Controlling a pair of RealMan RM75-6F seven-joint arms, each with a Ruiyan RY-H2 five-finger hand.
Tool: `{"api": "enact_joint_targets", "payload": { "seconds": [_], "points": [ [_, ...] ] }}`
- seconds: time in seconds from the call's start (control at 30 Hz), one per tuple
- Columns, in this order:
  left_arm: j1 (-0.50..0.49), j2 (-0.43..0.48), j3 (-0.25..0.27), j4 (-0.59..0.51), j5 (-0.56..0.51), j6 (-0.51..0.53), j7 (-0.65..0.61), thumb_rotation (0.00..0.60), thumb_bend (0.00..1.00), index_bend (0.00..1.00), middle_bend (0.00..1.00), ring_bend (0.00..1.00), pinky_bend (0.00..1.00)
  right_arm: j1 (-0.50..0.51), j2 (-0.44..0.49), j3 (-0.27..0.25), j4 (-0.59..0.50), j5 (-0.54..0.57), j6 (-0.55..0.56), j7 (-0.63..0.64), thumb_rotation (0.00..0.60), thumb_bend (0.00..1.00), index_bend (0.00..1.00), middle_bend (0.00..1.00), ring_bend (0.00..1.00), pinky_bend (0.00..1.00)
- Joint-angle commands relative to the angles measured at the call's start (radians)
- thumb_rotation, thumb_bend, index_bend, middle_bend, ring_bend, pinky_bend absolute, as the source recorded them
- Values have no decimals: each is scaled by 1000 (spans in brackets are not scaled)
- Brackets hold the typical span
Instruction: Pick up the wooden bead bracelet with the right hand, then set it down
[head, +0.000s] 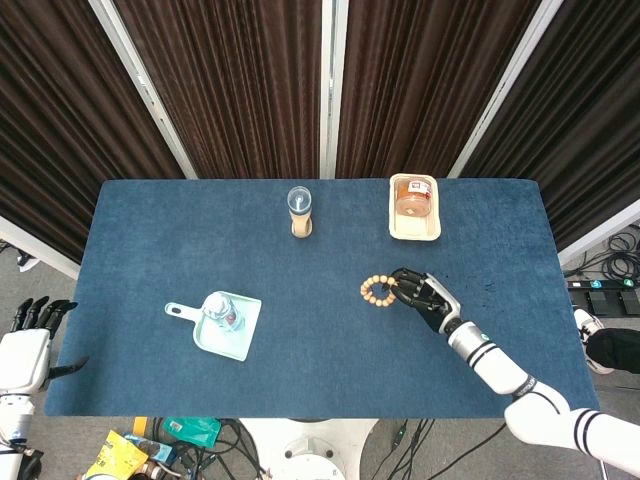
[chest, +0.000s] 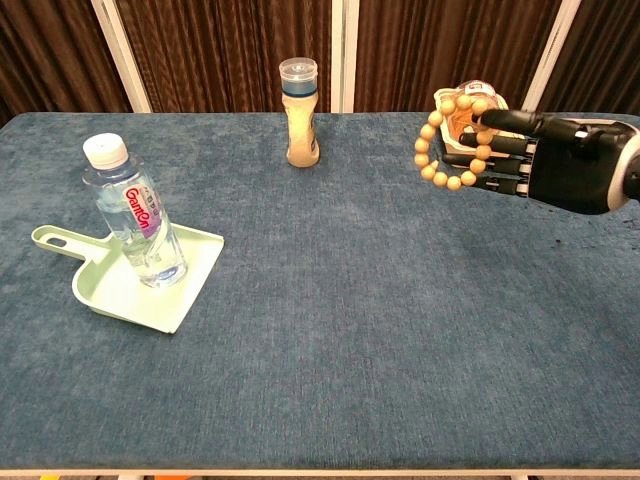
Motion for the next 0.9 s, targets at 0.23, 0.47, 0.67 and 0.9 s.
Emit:
{"api": "enact_joint_targets", "payload": {
  "seconds": [0.23,0.47,0.67,0.9],
  "points": [
    [-3,8,6,-6,8,-3,-20,600,40,191,157,57,20,105,69,-248,127,-417,281,764,406,456,581,489,175,0],
    [-1,16,10,-21,10,-2,-23,600,40,191,157,57,20,85,-19,-257,245,-397,424,472,299,282,442,448,123,0],
    [2,23,13,-34,13,3,-23,600,39,191,157,57,20,55,-60,-243,196,-308,445,255,211,109,441,512,207,0],
    [4,30,18,-45,13,1,-18,600,36,191,157,57,21,22,-103,-187,173,-161,437,-10,178,232,634,565,269,0]
  ]
}}
